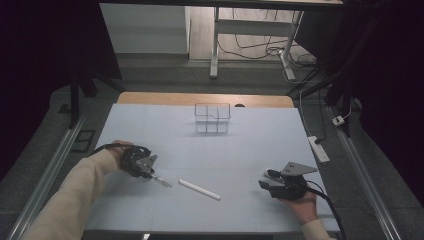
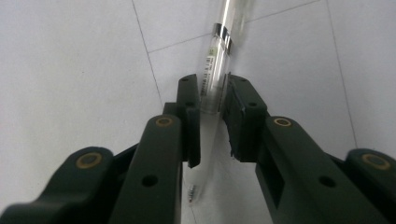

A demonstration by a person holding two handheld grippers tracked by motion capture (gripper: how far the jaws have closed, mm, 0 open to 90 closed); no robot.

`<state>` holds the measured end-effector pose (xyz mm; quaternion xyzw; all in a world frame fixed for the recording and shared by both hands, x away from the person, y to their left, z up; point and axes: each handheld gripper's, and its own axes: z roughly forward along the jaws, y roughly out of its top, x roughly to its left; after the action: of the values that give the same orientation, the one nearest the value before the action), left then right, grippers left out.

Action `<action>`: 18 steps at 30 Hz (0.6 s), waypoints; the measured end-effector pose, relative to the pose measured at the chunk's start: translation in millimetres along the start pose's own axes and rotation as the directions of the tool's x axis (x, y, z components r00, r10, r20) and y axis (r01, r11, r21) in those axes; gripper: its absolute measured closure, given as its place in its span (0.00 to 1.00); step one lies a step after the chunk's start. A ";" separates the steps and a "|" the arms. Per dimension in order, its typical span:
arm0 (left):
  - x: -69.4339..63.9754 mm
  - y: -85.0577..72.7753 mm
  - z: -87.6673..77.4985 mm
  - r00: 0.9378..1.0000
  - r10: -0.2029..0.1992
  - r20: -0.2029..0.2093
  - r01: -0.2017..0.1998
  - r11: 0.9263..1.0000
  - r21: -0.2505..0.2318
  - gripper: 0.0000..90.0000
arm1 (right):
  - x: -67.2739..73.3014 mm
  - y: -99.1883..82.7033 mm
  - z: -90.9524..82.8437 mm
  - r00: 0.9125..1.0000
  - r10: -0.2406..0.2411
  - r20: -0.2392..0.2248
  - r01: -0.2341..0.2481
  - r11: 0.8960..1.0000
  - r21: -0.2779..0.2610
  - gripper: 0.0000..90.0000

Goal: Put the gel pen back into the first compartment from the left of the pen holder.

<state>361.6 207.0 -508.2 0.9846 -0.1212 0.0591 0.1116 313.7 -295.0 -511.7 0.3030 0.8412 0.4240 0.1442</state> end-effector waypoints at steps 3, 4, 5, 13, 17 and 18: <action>-0.5 0.1 0.0 1.000 0.012 -0.001 -0.012 1.000 0.000 0.87 | -0.4 -0.1 -0.1 1.000 0.001 -0.001 -0.001 1.000 -0.002 0.46; -0.9 0.0 0.1 1.000 0.013 -0.002 -0.013 1.000 -0.001 0.87 | -0.4 -0.1 -0.3 1.000 0.000 0.002 0.000 1.000 0.001 0.46; -1.2 0.0 0.0 1.000 0.017 -0.003 -0.017 1.000 -0.001 0.87 | -0.6 -0.2 -0.4 1.000 0.001 0.003 -0.001 1.000 0.001 0.46; -1.8 -0.4 -0.5 1.000 0.025 -0.004 -0.025 1.000 -0.001 0.89 | -2.1 -1.0 -1.3 1.000 0.005 0.007 -0.005 1.000 0.002 0.46; -1.6 -0.5 -2.0 1.000 -0.003 -0.002 0.003 1.000 -0.003 0.89 | -2.8 -1.0 -1.7 1.000 0.011 0.003 -0.011 1.000 -0.005 0.46; -1.4 -0.8 -3.2 1.000 -0.014 0.000 0.014 1.000 -0.009 0.89 | -2.7 -0.9 -1.8 1.000 0.012 0.003 -0.012 1.000 -0.006 0.46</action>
<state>360.1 208.8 -505.5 0.9848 -0.1147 0.0577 0.1166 314.6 -298.2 -511.3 0.3083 0.8378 0.4271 0.1437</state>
